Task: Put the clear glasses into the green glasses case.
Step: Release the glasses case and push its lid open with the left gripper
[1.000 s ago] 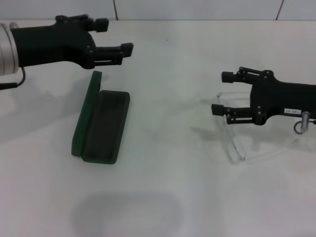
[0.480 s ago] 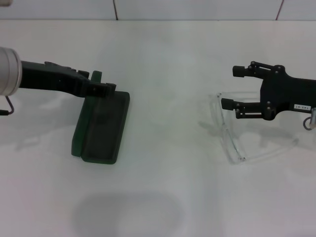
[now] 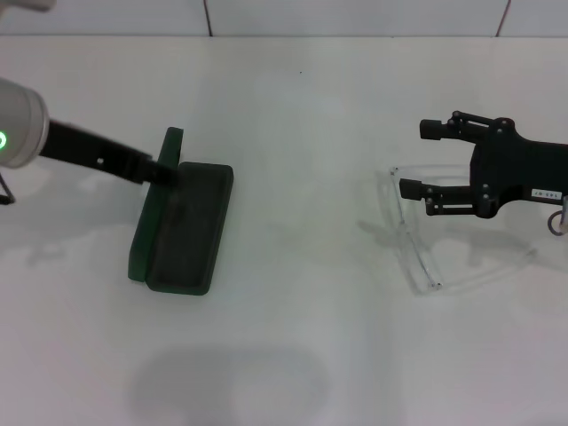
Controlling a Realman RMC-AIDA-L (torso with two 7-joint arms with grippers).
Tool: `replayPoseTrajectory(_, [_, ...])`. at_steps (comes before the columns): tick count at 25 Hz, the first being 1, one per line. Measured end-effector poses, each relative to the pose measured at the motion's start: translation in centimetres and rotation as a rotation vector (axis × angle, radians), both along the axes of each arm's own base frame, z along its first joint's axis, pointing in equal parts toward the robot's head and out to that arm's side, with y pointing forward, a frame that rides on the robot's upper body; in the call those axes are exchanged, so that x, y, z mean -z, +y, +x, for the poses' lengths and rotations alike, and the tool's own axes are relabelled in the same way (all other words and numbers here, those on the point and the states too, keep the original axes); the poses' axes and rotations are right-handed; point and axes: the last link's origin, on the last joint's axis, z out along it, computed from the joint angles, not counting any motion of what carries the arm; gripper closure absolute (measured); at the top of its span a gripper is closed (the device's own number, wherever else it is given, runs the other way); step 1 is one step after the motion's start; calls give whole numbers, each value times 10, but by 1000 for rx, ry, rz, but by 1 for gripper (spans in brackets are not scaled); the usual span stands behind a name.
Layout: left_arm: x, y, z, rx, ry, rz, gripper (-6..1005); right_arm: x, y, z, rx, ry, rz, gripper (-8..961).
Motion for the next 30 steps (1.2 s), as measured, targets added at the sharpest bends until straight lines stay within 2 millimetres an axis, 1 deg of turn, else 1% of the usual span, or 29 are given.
replayPoseTrajectory(3, [9,2,-8,-38,23,-33,181,0,-1,0,1,2,0,82])
replayPoseTrajectory(6, [17,6,-12,-64,22,-61,182,-1,-2,2,4,4,3,82])
replayPoseTrajectory(9, [22,9,-15,-80,32,-73,182,-2,-3,2,3,3,6,82])
replayPoseTrajectory(18, [23,10,-19,-93,39,-67,248,-2,-4,4,6,6,5,82])
replayPoseTrajectory(25, [25,9,-18,-88,38,-78,300,-2,-5,4,5,9,3,82])
replayPoseTrajectory(28, [26,9,-16,-77,37,-84,542,-3,-6,4,8,12,4,82])
replayPoseTrajectory(30, [28,9,-14,-65,44,-94,594,-3,-6,5,10,15,7,82])
